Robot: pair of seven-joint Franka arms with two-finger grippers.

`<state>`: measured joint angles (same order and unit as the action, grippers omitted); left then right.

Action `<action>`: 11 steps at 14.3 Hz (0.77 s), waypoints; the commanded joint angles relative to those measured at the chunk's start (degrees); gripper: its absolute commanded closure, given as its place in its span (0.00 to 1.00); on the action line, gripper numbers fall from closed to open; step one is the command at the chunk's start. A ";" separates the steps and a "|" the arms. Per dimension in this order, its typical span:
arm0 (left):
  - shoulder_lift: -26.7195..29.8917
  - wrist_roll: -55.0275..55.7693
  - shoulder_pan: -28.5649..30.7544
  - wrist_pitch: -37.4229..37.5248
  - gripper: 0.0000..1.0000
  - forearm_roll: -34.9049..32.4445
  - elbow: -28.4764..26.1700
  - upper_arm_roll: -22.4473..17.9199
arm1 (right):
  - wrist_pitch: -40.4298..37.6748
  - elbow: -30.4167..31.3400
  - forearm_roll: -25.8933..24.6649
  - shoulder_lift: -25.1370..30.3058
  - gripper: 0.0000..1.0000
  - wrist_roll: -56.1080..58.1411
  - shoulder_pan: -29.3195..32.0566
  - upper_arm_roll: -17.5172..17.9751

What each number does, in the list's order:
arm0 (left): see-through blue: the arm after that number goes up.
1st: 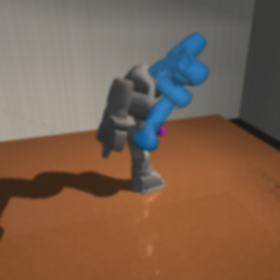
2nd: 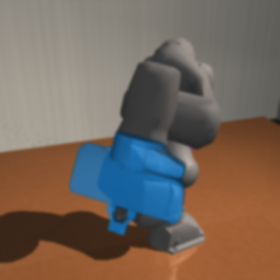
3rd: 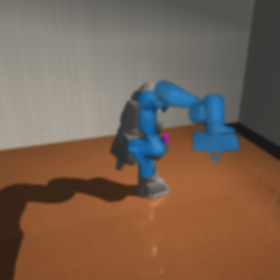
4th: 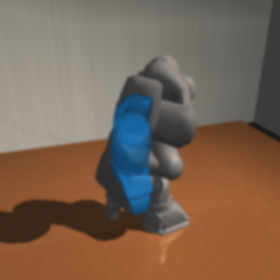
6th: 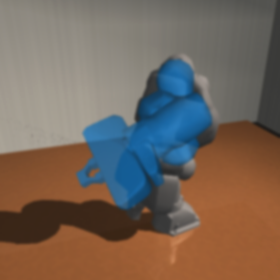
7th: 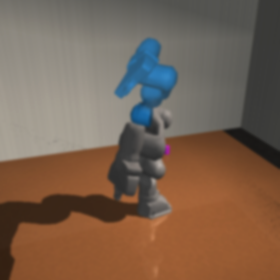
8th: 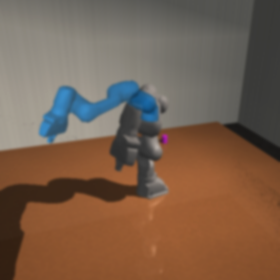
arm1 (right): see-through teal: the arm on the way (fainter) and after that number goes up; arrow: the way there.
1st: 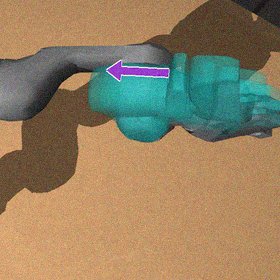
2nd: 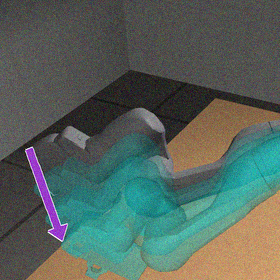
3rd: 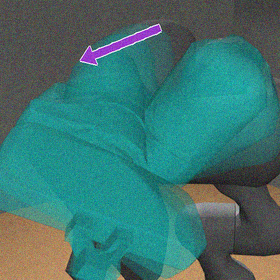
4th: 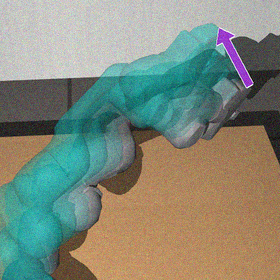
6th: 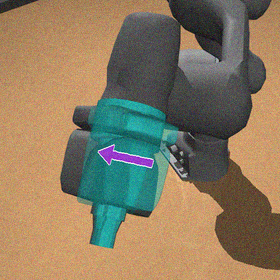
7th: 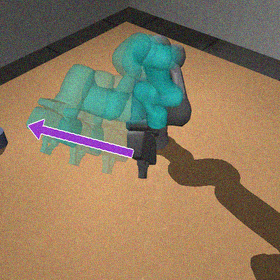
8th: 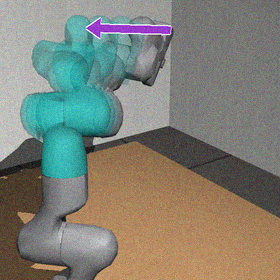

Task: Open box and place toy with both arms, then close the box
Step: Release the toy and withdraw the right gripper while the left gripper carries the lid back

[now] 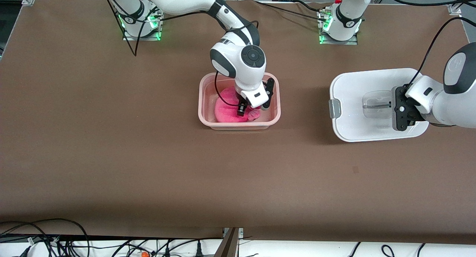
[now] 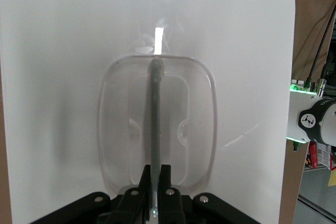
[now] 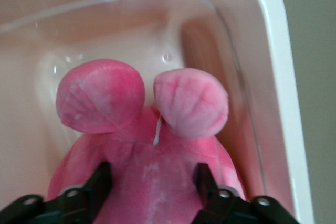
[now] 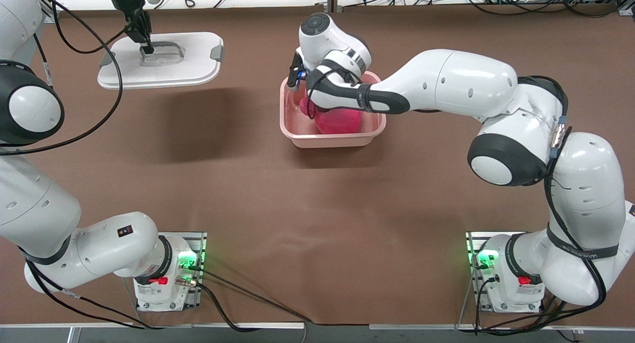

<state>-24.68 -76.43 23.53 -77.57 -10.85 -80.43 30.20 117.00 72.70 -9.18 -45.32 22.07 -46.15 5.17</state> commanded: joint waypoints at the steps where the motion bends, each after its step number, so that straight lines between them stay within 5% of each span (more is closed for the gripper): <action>1: -0.63 -0.38 0.02 1.02 1.00 0.30 1.77 0.47 | 0.33 -1.51 -0.49 -0.83 0.00 -1.94 0.09 -0.60; 5: -0.19 -0.12 -0.42 1.11 0.97 0.30 2.03 0.83 | -5.01 -1.51 1.52 6.01 0.00 -2.03 2.45 -3.84; 11: 0.25 -0.12 -0.51 1.28 1.00 3.19 2.03 2.83 | -13.78 -1.60 20.06 16.22 0.00 -0.54 22.91 -5.09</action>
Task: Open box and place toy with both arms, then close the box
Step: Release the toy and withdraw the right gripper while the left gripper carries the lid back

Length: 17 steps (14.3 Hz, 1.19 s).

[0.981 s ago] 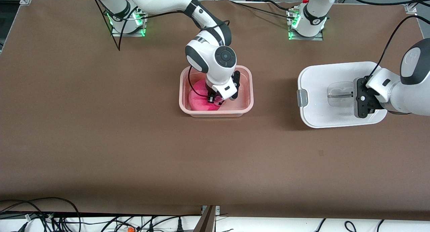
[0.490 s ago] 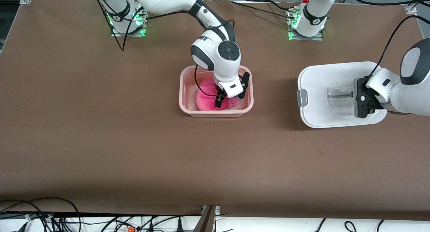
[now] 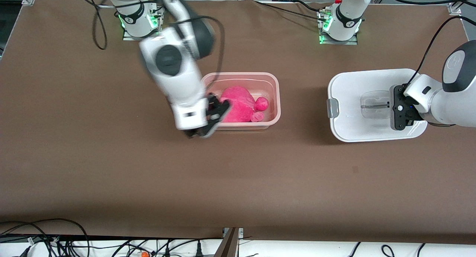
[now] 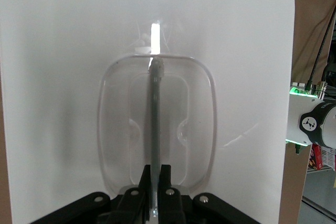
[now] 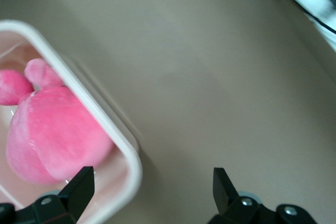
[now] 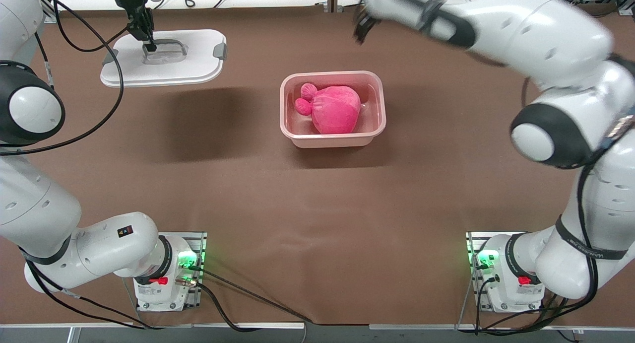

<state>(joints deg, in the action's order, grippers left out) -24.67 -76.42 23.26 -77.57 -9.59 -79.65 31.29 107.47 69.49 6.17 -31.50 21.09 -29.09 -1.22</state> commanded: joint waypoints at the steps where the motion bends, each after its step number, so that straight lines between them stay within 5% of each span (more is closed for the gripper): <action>1: 0.24 -0.05 -0.67 1.28 1.00 2.03 1.34 4.02 | -6.98 1.70 5.94 4.15 0.00 -0.08 8.07 1.04; 4: 0.24 4.76 -3.82 1.10 1.00 3.07 1.42 10.96 | -11.38 2.32 6.57 8.46 0.00 -0.09 12.48 -4.91; 8: -0.99 18.38 -16.81 -8.09 1.00 3.44 1.16 11.69 | -17.92 9.75 5.70 18.99 0.00 -10.82 12.39 -10.56; 10: -3.35 21.38 -23.23 -14.86 1.00 2.56 0.99 11.25 | -16.51 18.10 3.86 26.11 0.00 -15.55 13.70 -10.12; 13: -8.44 29.97 -29.83 -24.89 1.00 -2.79 0.90 11.25 | -17.55 21.39 -5.10 32.02 0.00 -20.37 20.46 0.66; 17: -13.29 38.96 -34.42 -27.55 1.00 -11.32 0.81 11.25 | -18.44 20.34 -7.23 32.38 0.00 -21.00 20.48 0.95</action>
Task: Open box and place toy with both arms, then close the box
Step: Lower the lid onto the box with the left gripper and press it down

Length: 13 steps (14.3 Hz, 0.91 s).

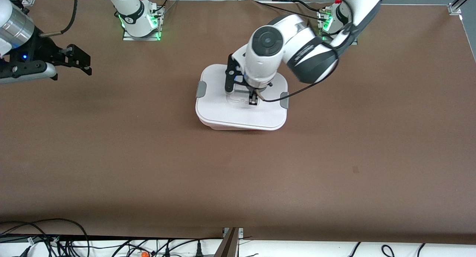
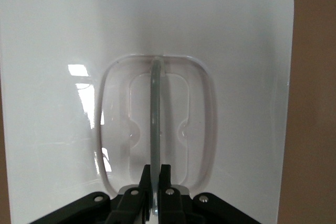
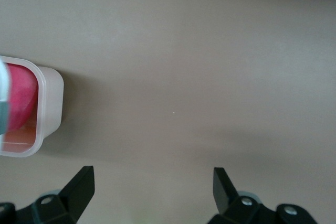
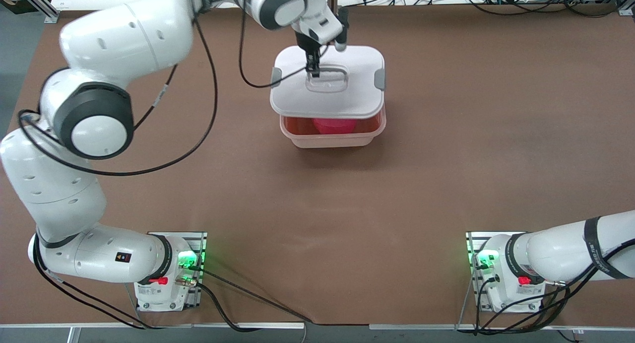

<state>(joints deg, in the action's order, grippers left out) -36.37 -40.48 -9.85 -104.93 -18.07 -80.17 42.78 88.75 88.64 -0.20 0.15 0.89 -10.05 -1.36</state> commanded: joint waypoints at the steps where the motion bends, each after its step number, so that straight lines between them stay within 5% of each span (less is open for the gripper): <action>1: -2.47 3.48 -1.57 -0.19 1.00 -3.80 0.98 -0.33 | 0.20 1.18 -0.86 0.73 0.00 -0.80 1.44 1.18; 13: -3.80 3.66 -6.14 0.16 1.00 -5.04 -0.25 -3.32 | -1.12 -1.72 -1.91 -1.91 0.00 -0.62 1.35 1.44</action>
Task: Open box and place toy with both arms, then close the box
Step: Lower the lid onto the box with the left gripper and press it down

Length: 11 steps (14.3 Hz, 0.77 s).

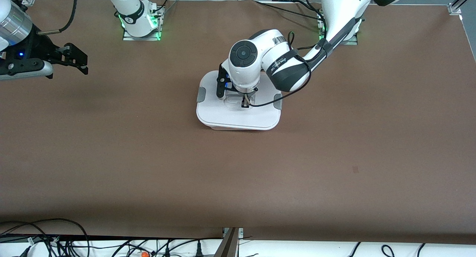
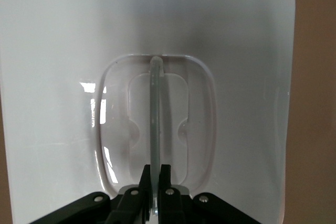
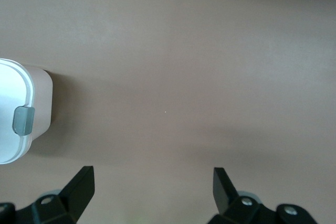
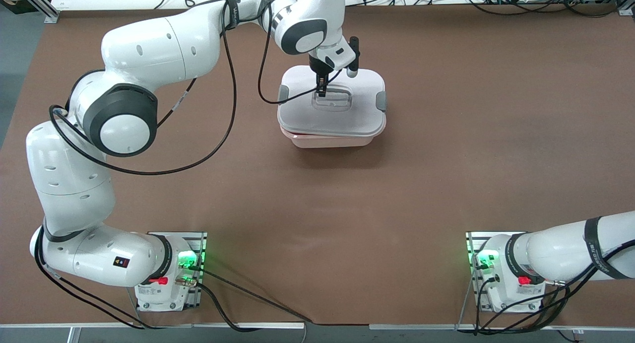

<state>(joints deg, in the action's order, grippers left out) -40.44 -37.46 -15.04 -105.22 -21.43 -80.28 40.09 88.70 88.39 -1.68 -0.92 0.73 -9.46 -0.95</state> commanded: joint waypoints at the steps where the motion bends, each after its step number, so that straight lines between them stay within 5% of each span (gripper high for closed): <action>1: 0.36 0.46 -0.87 0.97 1.00 -1.68 -0.66 -0.81 | -1.07 -1.55 0.18 -0.92 0.00 -0.64 0.76 1.04; 11: 0.36 9.77 -0.95 3.26 1.00 -1.33 -1.28 -0.72 | -0.89 -1.29 0.27 -2.07 0.00 -0.64 1.38 0.60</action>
<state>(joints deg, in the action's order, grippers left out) -40.43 -30.46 -15.63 -103.35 -21.43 -80.55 39.78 88.39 88.37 -1.67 -2.50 0.61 -8.73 -0.87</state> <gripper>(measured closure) 0.925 0.000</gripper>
